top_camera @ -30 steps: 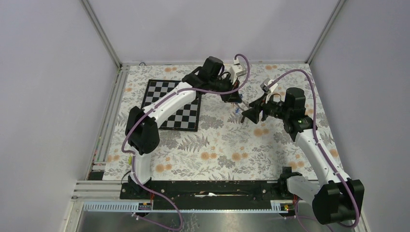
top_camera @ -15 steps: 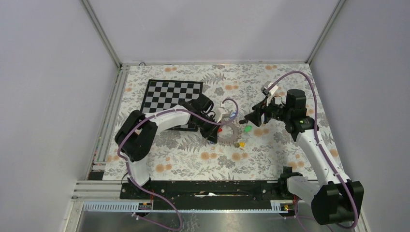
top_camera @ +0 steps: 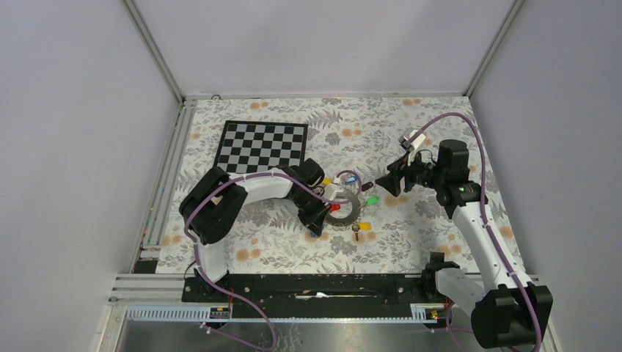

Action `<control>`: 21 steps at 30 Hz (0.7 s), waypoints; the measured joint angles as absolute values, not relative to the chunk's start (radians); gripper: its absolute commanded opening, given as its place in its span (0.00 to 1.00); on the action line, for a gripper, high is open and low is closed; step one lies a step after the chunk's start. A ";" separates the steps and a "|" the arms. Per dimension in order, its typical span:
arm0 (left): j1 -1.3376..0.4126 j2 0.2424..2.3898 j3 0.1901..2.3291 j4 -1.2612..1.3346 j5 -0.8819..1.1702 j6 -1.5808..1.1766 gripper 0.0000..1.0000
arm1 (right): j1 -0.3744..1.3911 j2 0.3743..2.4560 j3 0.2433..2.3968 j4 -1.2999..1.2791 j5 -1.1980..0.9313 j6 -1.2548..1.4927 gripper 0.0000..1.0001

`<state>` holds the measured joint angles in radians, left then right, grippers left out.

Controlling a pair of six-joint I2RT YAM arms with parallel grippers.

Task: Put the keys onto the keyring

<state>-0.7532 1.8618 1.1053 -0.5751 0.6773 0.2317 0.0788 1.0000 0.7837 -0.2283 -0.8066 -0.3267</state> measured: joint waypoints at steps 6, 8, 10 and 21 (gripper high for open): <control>-0.754 1.866 1.097 -0.613 0.678 0.251 0.29 | 0.077 1.000 0.774 -0.235 -0.804 -0.336 0.70; -0.754 1.864 1.097 -0.624 0.685 0.256 0.42 | 0.077 1.000 0.773 -0.235 -0.804 -0.337 0.70; -0.754 1.854 1.097 -0.637 0.693 0.258 0.61 | 0.077 0.999 0.770 -0.236 -0.803 -0.337 0.70; -0.733 1.716 1.084 -0.675 0.508 0.340 0.99 | 0.076 0.984 0.768 -0.236 -0.779 -0.340 0.87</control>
